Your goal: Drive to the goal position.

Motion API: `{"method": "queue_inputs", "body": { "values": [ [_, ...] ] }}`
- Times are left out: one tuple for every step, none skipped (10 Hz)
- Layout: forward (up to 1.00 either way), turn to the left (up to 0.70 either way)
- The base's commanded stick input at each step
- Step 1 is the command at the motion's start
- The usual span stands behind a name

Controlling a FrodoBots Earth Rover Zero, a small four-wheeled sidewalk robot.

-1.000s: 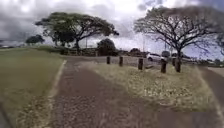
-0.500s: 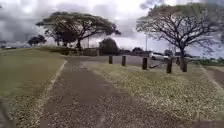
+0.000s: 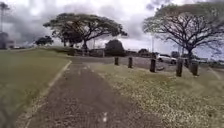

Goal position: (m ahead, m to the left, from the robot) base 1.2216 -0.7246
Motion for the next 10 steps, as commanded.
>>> {"method": "queue_inputs", "body": {
  "values": [
    [0.68,0.03],
    [0.68,0.03],
    [0.68,0.16],
    [0.68,0.34],
    [0.67,0.33],
    [0.67,0.33],
    [0.67,0.34],
    [0.67,0.34],
    [0.68,0.34],
    [0.68,0.34]
  ]
}}
